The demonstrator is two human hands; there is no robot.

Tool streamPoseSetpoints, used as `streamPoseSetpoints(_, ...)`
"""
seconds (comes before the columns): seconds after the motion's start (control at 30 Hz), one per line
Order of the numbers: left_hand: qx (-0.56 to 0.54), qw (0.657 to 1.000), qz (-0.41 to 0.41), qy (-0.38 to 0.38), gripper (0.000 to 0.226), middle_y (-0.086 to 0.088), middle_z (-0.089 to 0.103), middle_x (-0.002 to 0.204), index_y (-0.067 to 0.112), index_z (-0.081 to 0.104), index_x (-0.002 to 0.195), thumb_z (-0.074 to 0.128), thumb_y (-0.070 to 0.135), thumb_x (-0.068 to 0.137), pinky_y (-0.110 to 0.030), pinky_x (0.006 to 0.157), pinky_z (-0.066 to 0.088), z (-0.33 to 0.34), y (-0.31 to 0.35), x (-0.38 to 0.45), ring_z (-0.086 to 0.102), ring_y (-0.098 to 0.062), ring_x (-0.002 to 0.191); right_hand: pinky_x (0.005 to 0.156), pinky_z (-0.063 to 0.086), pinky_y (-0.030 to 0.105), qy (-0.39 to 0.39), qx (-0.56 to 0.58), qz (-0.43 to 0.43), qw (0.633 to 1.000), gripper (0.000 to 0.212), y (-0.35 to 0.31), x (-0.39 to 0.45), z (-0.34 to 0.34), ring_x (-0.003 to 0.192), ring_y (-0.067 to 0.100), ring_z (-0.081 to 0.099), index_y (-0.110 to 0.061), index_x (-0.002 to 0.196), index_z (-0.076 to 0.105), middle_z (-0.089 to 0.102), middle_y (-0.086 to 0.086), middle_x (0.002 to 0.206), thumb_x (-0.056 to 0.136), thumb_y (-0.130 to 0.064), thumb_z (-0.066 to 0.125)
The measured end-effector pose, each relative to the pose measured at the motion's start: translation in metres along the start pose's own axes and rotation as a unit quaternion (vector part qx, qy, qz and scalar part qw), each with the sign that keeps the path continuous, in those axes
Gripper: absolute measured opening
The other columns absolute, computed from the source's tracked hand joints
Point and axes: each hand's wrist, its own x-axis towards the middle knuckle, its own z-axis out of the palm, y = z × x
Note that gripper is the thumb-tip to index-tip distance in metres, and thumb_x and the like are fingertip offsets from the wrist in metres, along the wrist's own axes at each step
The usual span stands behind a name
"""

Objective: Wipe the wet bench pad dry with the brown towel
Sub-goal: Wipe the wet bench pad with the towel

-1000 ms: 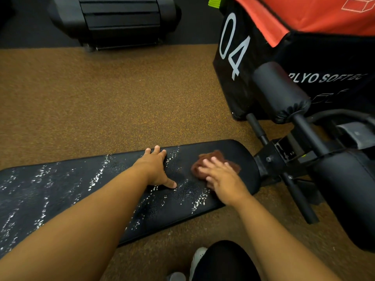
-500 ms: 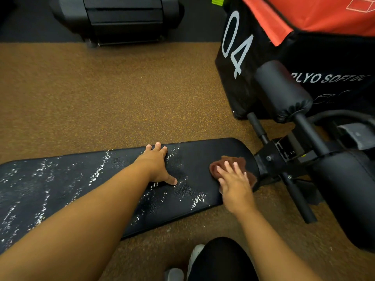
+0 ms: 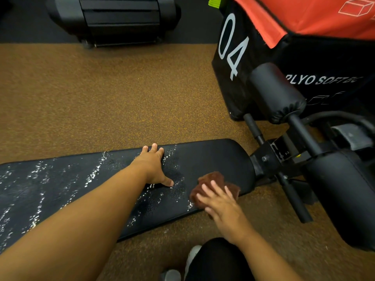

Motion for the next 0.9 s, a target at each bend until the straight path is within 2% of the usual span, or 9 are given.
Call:
streamPoseSetpoints(0.07, -0.002, 1.0, 0.001, -0.002, 0.128, 0.001, -0.013, 0.161, 0.021, -0.004, 0.153, 0.075, 0.064, 0.062, -0.052, 0.117, 0.02, 0.0, -0.002, 0.001, -0.011, -0.029, 0.148, 0.117, 0.004, 0.031, -0.015, -0.018, -0.029, 0.999, 0.048, 0.023, -0.012, -0.011, 0.142, 0.001, 0.013, -0.037, 0.132, 0.049, 0.032, -0.019, 0.146, 0.09, -0.017, 0.059)
streamPoseSetpoints(0.13, -0.003, 1.0, 0.004, -0.005, 0.127, 0.0, -0.013, 0.161, 0.021, -0.004, 0.153, 0.075, 0.065, 0.063, -0.051, 0.118, 0.019, -0.001, -0.003, 0.001, -0.011, -0.029, 0.148, 0.118, 0.011, 0.04, 0.055, -0.024, 0.051, 0.997, 0.055, 0.042, -0.011, -0.02, 0.142, 0.004, 0.017, -0.039, 0.131, 0.047, 0.037, -0.015, 0.146, 0.088, -0.009, 0.062)
streamPoseSetpoints(0.23, -0.001, 1.0, 0.003, -0.003, 0.127, -0.001, -0.012, 0.161, 0.02, -0.003, 0.153, 0.074, 0.065, 0.063, -0.05, 0.118, 0.019, -0.002, 0.0, 0.0, -0.01, -0.03, 0.148, 0.117, 0.004, 0.04, 0.112, -0.014, 0.172, 0.979, 0.043, 0.025, 0.004, -0.012, 0.144, 0.011, 0.012, -0.034, 0.134, 0.045, 0.03, -0.013, 0.147, 0.095, -0.014, 0.05)
streamPoseSetpoints(0.4, 0.005, 1.0, 0.003, 0.0, 0.128, 0.0, -0.012, 0.161, 0.02, -0.003, 0.153, 0.074, 0.067, 0.062, -0.05, 0.117, 0.021, -0.001, -0.001, 0.001, -0.01, -0.03, 0.148, 0.117, 0.001, 0.027, -0.015, -0.019, -0.039, 0.999, 0.042, 0.012, -0.015, 0.002, 0.143, 0.003, 0.013, -0.037, 0.133, 0.048, 0.032, -0.018, 0.147, 0.092, -0.028, 0.048)
streamPoseSetpoints(0.57, 0.001, 1.0, 0.01, -0.012, 0.126, 0.0, -0.012, 0.161, 0.021, -0.003, 0.153, 0.072, 0.067, 0.063, -0.049, 0.118, 0.018, -0.004, -0.004, 0.002, -0.01, -0.029, 0.148, 0.117, 0.007, 0.034, 0.137, -0.02, 0.207, 0.969, 0.044, 0.058, -0.001, -0.022, 0.144, 0.009, 0.007, -0.031, 0.14, 0.037, 0.026, -0.009, 0.153, 0.099, -0.017, 0.043)
streamPoseSetpoints(0.67, 0.004, 1.0, 0.011, -0.01, 0.126, 0.0, -0.013, 0.161, 0.021, -0.004, 0.153, 0.073, 0.066, 0.064, -0.048, 0.118, 0.019, -0.003, -0.003, 0.002, -0.01, -0.029, 0.148, 0.11, 0.022, 0.036, 0.19, 0.03, 0.338, 0.921, 0.041, 0.072, 0.036, -0.033, 0.14, 0.025, 0.026, -0.024, 0.143, 0.038, 0.028, 0.002, 0.154, 0.101, -0.024, 0.037)
streamPoseSetpoints(0.73, 0.011, 1.0, 0.01, -0.008, 0.127, 0.0, -0.013, 0.161, 0.021, -0.005, 0.153, 0.073, 0.067, 0.063, -0.049, 0.118, 0.02, -0.002, -0.003, 0.002, -0.011, -0.029, 0.148, 0.103, 0.031, 0.036, 0.229, 0.101, 0.414, 0.875, 0.039, 0.077, 0.061, -0.044, 0.128, 0.031, 0.043, -0.024, 0.139, 0.045, 0.044, 0.009, 0.145, 0.101, -0.029, 0.036)
streamPoseSetpoints(0.8, 0.018, 1.0, 0.008, -0.006, 0.128, 0.0, -0.013, 0.161, 0.021, -0.005, 0.153, 0.073, 0.067, 0.063, -0.049, 0.118, 0.021, -0.001, -0.002, 0.002, -0.011, -0.029, 0.148, 0.095, 0.036, 0.036, 0.239, 0.127, 0.452, 0.85, 0.036, 0.082, 0.083, -0.055, 0.117, 0.034, 0.05, -0.024, 0.133, 0.051, 0.055, 0.015, 0.13, 0.101, -0.032, 0.034)
streamPoseSetpoints(0.9, 0.018, 1.0, 0.005, -0.004, 0.129, -0.001, -0.014, 0.161, 0.02, -0.006, 0.153, 0.075, 0.065, 0.063, -0.051, 0.117, 0.023, 0.001, -0.001, 0.003, -0.011, -0.031, 0.147, 0.094, 0.038, 0.039, 0.2, 0.087, 0.451, 0.866, 0.035, 0.079, 0.118, -0.064, 0.113, 0.035, 0.051, -0.027, 0.128, 0.052, 0.056, 0.015, 0.125, 0.101, -0.035, 0.032)
